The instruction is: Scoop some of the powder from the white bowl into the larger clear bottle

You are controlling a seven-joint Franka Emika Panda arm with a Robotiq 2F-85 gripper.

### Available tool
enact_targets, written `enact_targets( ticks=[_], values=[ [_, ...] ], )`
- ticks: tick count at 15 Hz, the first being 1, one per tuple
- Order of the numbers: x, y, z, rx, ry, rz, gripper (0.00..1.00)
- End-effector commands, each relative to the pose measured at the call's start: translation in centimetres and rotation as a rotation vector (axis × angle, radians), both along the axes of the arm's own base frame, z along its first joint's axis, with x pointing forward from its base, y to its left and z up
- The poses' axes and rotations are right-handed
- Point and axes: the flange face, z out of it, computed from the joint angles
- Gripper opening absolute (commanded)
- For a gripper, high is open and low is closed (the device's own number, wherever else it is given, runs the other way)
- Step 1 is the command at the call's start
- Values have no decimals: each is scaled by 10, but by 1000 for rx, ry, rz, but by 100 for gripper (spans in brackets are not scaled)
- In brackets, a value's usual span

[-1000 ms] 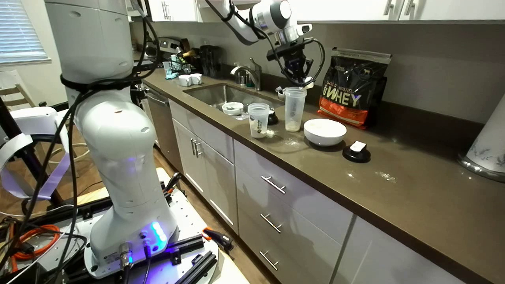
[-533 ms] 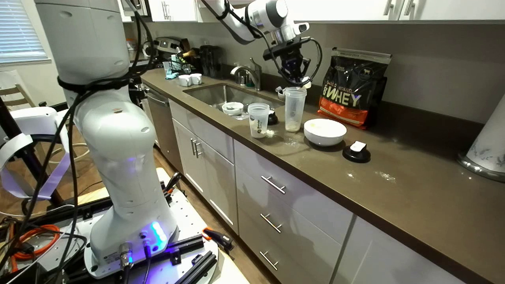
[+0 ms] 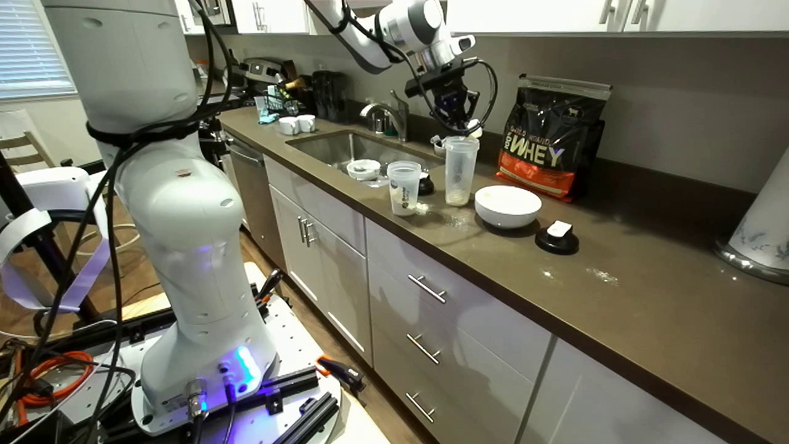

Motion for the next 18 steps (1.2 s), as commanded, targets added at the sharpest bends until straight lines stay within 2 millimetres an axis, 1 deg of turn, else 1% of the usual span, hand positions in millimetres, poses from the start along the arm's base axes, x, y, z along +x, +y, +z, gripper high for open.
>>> enact_targets(
  ticks=[1,7,18],
  values=[
    [-5,7,1,-16,-43,7,2],
    [-2,11,0,-56,-101,25,2],
    [-2,11,-4,-97,-131,14,2]
  ],
)
